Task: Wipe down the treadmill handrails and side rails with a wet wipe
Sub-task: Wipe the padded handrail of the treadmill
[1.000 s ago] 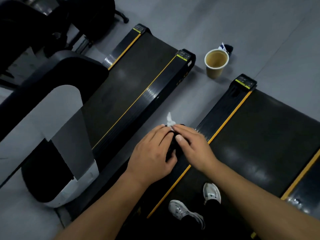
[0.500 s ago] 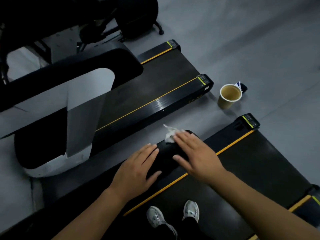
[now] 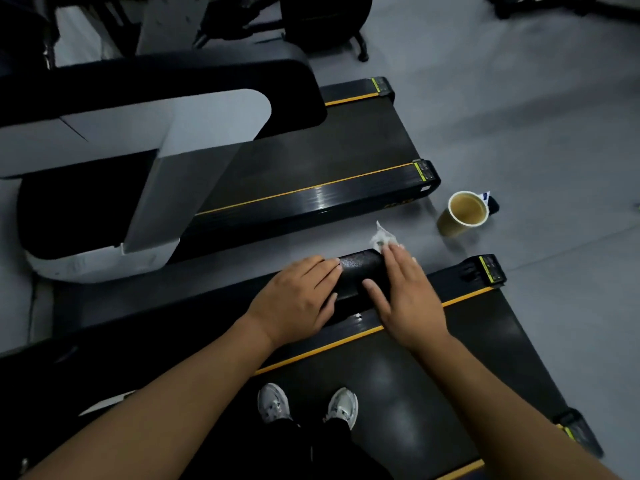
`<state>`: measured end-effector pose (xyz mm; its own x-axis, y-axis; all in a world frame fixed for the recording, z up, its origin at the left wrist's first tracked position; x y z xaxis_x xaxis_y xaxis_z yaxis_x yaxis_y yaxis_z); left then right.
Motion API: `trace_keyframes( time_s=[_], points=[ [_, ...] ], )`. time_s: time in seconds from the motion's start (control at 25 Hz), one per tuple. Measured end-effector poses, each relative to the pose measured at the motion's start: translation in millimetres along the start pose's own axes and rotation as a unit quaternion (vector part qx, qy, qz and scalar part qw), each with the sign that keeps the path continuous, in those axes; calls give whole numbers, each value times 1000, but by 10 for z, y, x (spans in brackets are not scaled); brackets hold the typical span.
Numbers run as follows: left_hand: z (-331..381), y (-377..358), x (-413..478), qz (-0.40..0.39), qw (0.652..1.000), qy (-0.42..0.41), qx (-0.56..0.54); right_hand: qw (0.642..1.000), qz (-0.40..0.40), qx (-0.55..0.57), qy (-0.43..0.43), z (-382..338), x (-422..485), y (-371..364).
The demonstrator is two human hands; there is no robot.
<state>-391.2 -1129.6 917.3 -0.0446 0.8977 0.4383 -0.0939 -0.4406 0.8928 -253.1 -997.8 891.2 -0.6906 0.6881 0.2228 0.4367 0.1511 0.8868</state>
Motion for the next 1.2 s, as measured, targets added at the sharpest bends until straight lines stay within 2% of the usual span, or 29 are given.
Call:
trace_keyframes(
  time_s=[0.16, 0.32, 0.48, 0.52, 0.68, 0.84, 1.0, 1.04, 1.16, 1.2],
  points=[
    [22, 9, 5, 1, 1000, -12, 9, 993, -27, -33, 108, -206, -215, -39],
    [37, -5, 8, -5, 1000, -26, 12, 999, -6, -34, -8, -27, -296, 4],
    [31, -21, 1, -10, 1000, -11, 9, 993, -27, -55, 106, -400, -587, -184],
    [36, -21, 3, -9, 1000, -11, 10, 992, -19, -64, 104, -310, -597, -171],
    [26, -36, 1, -5, 1000, -18, 9, 999, 8, -35, -8, -87, -547, -95],
    [27, -40, 9, -5, 1000, -9, 4, 995, -15, -61, 80, -290, -689, -189],
    [7, -48, 5, 3, 1000, -10, -3, 998, 4, -54, -21, 14, -630, -61],
    [3, -49, 0, 4, 1000, -9, -5, 998, -7, -62, -13, -74, -639, -73],
    [-1, -30, -3, 6, 1000, -6, -13, 989, -45, -89, 113, -454, -753, -182],
    [-5, -20, -5, 7, 1000, -3, -19, 986, -49, -92, 128, -448, -752, -175]
  ],
)
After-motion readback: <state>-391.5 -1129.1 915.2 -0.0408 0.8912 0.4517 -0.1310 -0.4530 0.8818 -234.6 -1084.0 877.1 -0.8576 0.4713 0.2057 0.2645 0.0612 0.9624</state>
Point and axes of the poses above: each hand's wrist, its own x-axis towards the middle knuckle, its own y-axis out of the back of the hand, z = x × y, the point moved 6 cm from there along x, towards the middle knuckle, and after that the axes turned 13 degrees about z, right-handed, at the moved point
